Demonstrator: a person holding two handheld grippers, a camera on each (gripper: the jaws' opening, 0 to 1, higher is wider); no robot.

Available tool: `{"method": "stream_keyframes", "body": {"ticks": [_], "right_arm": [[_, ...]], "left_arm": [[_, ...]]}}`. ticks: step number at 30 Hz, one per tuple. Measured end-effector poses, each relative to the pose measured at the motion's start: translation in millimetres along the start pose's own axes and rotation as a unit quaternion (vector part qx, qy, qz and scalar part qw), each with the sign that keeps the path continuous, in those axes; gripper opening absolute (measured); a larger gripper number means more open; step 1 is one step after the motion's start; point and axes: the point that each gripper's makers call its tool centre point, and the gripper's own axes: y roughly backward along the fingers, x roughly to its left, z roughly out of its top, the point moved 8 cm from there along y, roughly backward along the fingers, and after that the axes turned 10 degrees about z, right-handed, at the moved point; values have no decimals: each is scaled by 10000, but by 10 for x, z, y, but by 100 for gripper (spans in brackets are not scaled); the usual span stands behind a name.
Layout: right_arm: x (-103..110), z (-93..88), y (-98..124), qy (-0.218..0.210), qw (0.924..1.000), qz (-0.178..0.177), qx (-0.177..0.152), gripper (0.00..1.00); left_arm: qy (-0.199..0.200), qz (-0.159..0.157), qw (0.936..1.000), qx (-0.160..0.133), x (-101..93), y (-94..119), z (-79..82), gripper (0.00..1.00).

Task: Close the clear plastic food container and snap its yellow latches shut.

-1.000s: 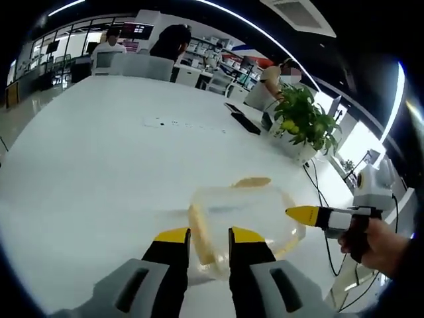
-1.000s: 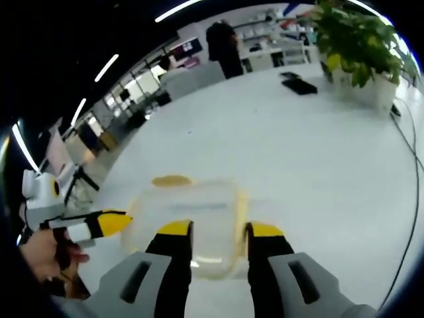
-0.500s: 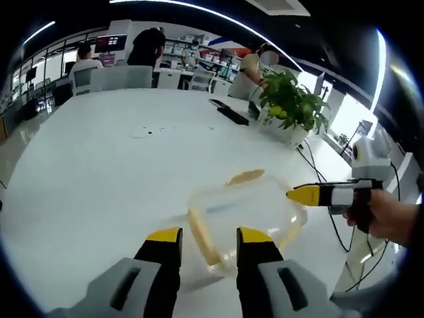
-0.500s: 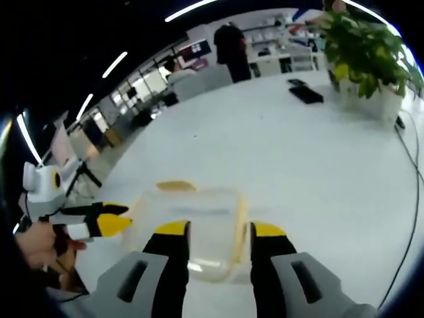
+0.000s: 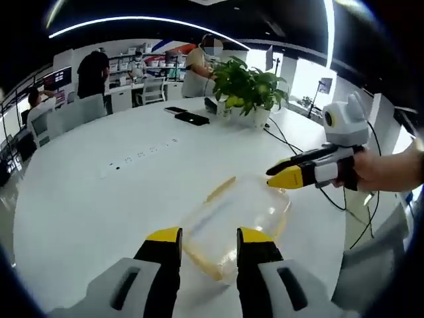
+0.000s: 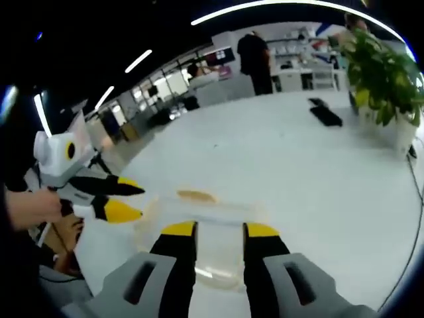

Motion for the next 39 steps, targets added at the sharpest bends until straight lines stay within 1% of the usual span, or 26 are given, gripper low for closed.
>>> {"method": "stream_keyframes", "body": {"ticks": [1, 2, 3, 4, 6, 7, 9, 10, 11, 12, 15, 19, 21, 23, 29, 33, 39], "right_arm": [[8, 1, -6, 69, 10000, 33, 18, 22], [27, -4, -26, 129, 9997, 178, 68, 22], [41, -18, -40, 139, 9994, 265, 152, 21], [41, -19, -54, 197, 9992, 300, 173, 21], [46, -24, -67, 368, 9984, 331, 281, 19], [46, -24, -73, 457, 9979, 330, 325, 18], [48, -15, -81, 480, 9975, 401, 313, 16], [48, -14, -85, 487, 9974, 426, 330, 16], [46, -14, -90, 531, 9970, 451, 347, 16], [44, -12, -96, 556, 9968, 465, 350, 16], [43, -18, -115, 638, 9956, 556, 407, 16], [64, -43, -142, 782, 9927, 770, 508, 15], [74, -49, -149, 947, 9904, 838, 556, 15], [84, -56, -154, 978, 9896, 883, 577, 14], [101, -96, -175, 1143, 9844, 1077, 790, 13], [116, -104, -174, 1279, 9815, 1141, 852, 13], [151, -121, -172, 1334, 9790, 1251, 901, 13]], "left_arm": [[-177, -188, 9997, -22, -35, -24, 33, 27], [-297, -306, 9991, -47, -59, -38, 54, 26], [-409, -317, 9987, -35, -68, -52, 71, 26], [-585, -506, 9970, -77, -106, -76, 98, 26], [-705, -633, 9955, -32, -141, -104, 121, 26], [-880, -735, 9934, -41, -163, -127, 143, 26], [-1039, -774, 9916, -10, -179, -153, 163, 26], [-1144, -878, 9895, -47, -198, -172, 186, 26], [-1175, -891, 9891, -40, -202, -181, 195, 25], [-1275, -985, 9869, -39, -214, -199, 209, 25], [-1430, -1101, 9836, 14, -223, -240, 233, 25], [-1592, -1207, 9798, 53, -221, -298, 261, 25], [-1651, -1241, 9784, 57, -229, -316, 278, 25], [-1701, -1308, 9767, 73, -243, -336, 288, 24], [-1829, -1390, 9732, 145, -274, -402, 289, 24], [-1872, -1393, 9722, 183, -271, -427, 288, 24], [-1892, -1393, 9718, 209, -230, -474, 284, 24]]}}
